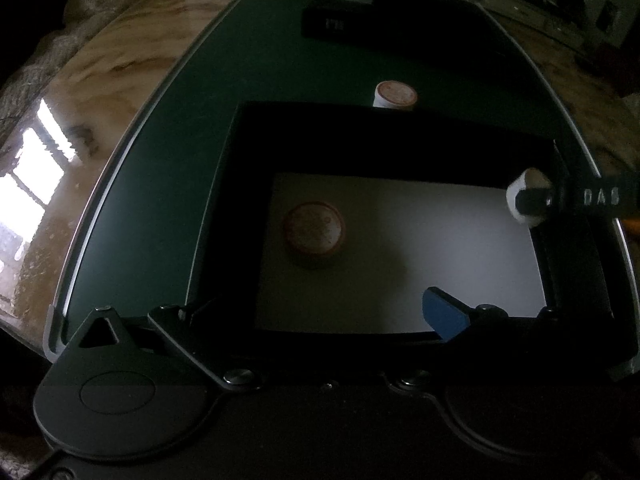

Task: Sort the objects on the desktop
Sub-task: 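Carry the beige-lidded cup with the right gripper into the black box, then lower the cup onto the white paper and open the right gripper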

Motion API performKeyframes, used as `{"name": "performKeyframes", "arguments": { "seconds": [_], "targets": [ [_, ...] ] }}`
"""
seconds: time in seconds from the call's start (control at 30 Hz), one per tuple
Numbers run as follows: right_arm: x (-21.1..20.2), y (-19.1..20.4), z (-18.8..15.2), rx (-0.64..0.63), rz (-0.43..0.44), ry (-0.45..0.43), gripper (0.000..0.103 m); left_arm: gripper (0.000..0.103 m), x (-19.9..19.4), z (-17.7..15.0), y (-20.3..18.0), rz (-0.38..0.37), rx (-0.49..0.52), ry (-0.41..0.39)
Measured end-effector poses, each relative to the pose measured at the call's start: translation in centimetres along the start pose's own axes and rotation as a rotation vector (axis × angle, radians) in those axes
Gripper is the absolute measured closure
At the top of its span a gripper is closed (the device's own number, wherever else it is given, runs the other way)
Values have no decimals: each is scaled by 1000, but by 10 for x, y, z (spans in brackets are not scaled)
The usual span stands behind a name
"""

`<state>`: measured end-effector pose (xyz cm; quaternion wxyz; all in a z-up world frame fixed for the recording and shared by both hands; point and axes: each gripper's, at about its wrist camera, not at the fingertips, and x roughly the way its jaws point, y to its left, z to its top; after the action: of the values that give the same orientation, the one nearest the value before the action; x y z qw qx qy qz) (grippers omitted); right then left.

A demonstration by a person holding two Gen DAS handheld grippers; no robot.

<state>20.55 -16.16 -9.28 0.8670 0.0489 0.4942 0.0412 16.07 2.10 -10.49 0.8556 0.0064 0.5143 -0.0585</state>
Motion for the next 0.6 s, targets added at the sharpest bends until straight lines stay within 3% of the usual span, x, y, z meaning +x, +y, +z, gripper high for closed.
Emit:
{"name": "performKeyframes", "arguments": {
  "seconds": [0.4, 0.6],
  "targets": [
    [10, 8, -18, -21, -8, 55, 59, 0, 0, 1, -1, -2, -2, 2],
    [11, 15, -21, -55, -52, 49, 59, 0, 1, 0, -1, -5, 6, 3]
  ]
}}
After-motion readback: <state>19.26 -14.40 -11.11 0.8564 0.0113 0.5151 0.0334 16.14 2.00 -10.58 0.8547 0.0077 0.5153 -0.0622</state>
